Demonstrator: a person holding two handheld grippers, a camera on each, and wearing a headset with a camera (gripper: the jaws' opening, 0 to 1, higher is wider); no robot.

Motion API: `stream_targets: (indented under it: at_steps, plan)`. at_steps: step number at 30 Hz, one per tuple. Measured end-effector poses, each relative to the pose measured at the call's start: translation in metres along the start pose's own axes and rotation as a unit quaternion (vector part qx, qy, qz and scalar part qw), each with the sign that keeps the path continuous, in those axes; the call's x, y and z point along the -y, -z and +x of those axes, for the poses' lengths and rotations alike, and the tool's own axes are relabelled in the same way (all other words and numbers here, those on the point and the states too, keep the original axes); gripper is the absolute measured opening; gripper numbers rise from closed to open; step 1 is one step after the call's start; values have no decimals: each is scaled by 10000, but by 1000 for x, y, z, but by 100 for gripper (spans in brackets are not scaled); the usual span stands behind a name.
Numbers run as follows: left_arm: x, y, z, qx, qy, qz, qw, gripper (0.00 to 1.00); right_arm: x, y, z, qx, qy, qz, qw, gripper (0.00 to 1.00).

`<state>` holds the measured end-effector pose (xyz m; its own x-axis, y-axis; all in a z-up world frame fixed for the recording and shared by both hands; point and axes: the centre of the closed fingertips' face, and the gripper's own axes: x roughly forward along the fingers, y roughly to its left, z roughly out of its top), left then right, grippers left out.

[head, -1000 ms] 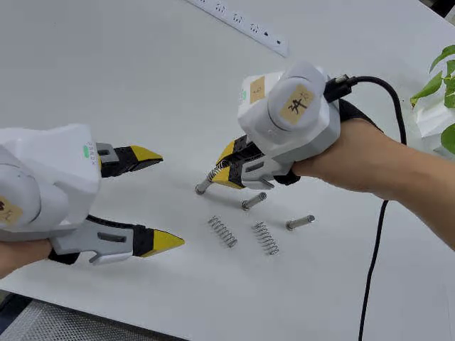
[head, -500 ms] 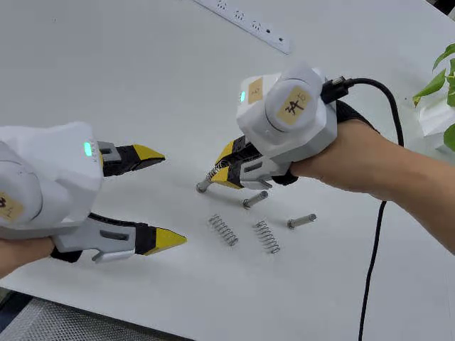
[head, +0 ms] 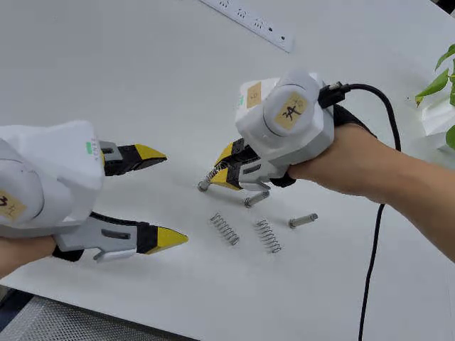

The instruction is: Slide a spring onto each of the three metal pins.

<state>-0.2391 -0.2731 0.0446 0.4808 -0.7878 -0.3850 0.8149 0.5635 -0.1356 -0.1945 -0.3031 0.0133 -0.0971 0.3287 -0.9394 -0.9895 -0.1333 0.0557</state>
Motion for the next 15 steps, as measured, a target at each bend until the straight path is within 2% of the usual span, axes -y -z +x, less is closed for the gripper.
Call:
stream_targets:
  at_steps: [15]
  plan:
    - [0, 0, 0, 30, -2, -53, 10000, 62, 1, 3, 8, 8, 12, -58, 10000, 7]
